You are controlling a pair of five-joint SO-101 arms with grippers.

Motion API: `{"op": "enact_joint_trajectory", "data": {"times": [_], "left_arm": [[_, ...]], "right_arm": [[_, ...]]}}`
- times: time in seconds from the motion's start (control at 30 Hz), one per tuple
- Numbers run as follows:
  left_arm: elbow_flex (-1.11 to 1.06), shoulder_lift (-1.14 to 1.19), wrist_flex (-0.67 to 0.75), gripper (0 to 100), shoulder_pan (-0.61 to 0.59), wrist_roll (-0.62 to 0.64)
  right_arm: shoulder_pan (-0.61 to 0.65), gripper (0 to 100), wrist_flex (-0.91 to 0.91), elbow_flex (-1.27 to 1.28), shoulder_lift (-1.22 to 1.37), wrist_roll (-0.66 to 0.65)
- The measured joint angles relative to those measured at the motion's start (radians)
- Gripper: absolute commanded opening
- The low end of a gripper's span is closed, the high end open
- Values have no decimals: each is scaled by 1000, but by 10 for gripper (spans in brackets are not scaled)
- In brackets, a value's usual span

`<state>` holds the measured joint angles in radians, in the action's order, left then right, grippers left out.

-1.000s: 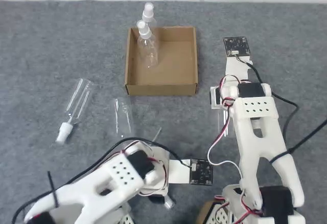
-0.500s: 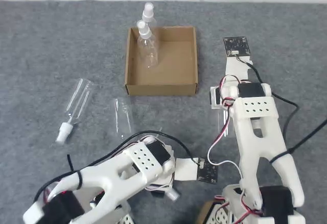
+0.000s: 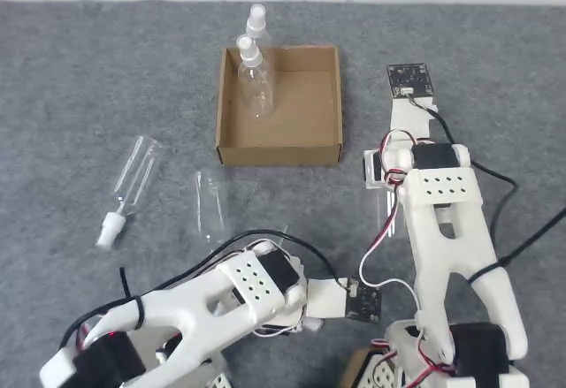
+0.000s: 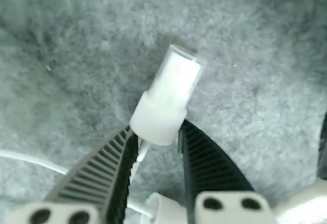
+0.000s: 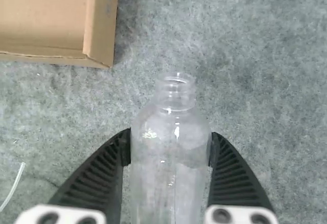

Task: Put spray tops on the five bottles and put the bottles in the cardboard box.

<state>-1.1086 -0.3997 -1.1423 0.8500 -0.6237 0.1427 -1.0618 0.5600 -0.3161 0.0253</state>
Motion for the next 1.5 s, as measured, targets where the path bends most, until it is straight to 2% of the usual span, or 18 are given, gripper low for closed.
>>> {"op": "enact_joint_trajectory", "data": {"times": [0.43,0.63,0.7,0.9,1.13,1.33,1.5], "left_arm": [[3,0,0,115,-233,38],[78,2,0,121,-359,49],[81,2,0,146,-374,49],[81,2,0,292,-379,49],[100,2,-9,294,-368,49],[176,2,-121,294,-267,49],[195,2,-132,294,-173,49]], "right_arm": [[0,97,0,0,0,0],[0,97,0,0,0,0],[0,97,0,0,0,0],[0,97,0,0,0,0],[0,97,0,0,0,0],[-14,97,0,0,0,0],[-48,97,0,0,0,0]]}}
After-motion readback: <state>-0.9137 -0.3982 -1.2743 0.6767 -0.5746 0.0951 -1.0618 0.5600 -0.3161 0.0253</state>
